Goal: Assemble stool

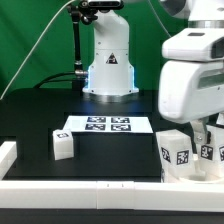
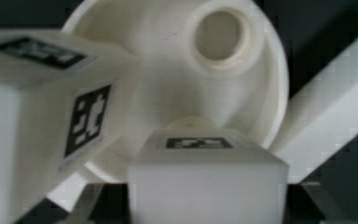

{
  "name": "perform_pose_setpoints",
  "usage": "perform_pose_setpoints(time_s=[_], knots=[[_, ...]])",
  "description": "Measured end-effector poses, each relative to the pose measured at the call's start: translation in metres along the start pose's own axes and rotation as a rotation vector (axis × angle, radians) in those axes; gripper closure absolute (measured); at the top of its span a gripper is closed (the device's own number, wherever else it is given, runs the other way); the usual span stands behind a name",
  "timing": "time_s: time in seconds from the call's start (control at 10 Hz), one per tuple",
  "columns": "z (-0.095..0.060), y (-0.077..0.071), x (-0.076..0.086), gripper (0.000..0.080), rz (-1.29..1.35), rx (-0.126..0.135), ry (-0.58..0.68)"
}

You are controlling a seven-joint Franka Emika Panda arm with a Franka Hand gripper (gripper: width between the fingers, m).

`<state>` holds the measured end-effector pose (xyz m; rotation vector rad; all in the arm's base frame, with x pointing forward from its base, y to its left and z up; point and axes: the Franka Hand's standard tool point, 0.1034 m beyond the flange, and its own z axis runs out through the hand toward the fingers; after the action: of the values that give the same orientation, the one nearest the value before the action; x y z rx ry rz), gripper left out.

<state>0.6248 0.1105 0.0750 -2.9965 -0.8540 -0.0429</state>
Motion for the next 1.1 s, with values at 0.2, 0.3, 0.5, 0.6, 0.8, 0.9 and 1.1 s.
perform_pose_setpoints(time_s=[0.2,0.3,0.5,0.6,0.8,0.9,1.1], knots=[[0.0004,-0.002,0.0014,0.0461,0.209,0.007,0.006],[0.0004,-0.0022,0.0015,0.0461,0.272,0.007,0.006],[0.0004,-0.0027,0.0017,0.0461,0.385,0.008,0.005],[0.0005,-0.0037,0.0021,0.0461,0.479,0.014,0.006],[0.0005,-0.0042,0.0023,0.0461,0.587,0.016,0.006],[0.0007,-0.0049,0.0025,0.0461,0.679,0.024,0.006],[0.0004,-0.0054,0.005,0.0461,0.898,0.059,0.02]])
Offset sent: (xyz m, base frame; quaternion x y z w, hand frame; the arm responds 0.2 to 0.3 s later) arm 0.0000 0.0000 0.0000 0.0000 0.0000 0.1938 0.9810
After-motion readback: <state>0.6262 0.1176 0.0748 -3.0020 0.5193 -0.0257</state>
